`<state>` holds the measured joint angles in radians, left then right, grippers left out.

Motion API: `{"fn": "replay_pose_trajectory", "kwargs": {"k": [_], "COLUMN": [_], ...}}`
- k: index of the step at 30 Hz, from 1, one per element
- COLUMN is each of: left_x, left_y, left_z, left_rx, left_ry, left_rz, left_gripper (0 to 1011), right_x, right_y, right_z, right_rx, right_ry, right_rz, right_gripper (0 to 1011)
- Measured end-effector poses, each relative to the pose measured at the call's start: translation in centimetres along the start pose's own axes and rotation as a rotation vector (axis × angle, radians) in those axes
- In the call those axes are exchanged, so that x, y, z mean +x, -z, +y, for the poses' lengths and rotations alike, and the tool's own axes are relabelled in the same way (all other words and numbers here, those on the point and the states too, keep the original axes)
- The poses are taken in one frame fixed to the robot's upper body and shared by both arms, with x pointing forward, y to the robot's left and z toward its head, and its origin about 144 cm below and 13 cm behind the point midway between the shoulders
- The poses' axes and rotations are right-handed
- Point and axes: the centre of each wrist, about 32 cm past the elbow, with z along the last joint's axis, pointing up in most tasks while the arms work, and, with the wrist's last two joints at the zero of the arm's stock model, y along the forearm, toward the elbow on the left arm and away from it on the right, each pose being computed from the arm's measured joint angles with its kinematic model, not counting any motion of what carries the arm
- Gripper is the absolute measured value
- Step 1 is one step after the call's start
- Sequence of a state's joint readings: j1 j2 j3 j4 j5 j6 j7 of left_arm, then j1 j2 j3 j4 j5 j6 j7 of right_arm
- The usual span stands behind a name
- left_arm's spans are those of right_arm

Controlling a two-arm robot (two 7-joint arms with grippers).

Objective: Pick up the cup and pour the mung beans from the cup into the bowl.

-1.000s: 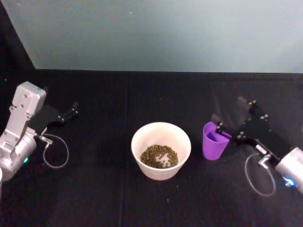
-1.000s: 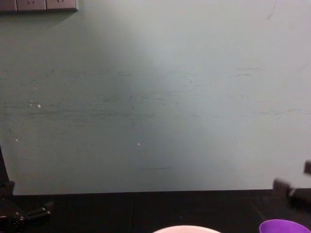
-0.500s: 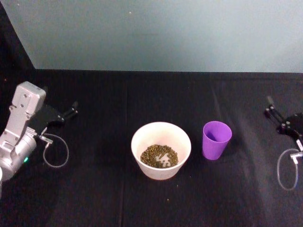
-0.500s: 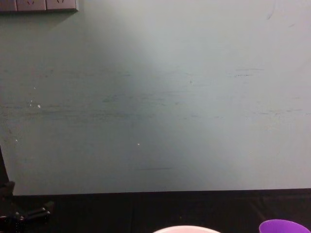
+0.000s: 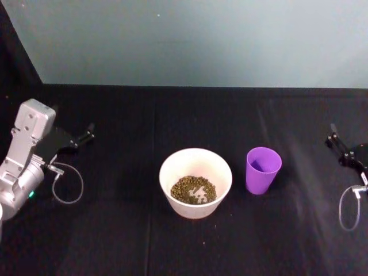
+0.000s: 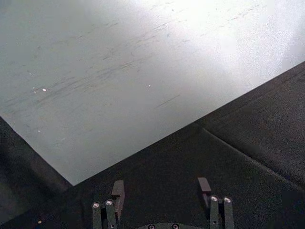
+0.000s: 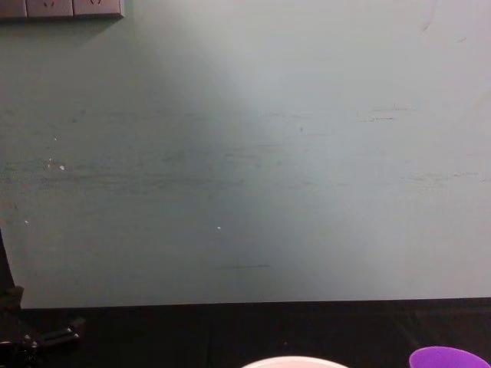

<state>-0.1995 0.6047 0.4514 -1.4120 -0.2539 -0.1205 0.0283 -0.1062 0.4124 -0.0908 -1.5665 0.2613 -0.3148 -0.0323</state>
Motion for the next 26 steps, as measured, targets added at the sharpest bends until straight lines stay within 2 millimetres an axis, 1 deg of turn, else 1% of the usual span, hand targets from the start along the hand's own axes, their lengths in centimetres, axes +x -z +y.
{"fn": "replay_pose_trajectory", "kwargs": {"k": [26], "left_x": [0.0], "left_y": [0.0], "left_z": [0.0], "left_rx": [0.0], "left_ry": [0.0], "left_rz": [0.0], "left_gripper": [1000], "right_x": [-0.05], "right_y": [-0.1], "right_z": [-0.11], "right_rx": [0.008], "right_ry": [-0.006], "right_rz": [-0.001], "right_gripper": [1003]}}
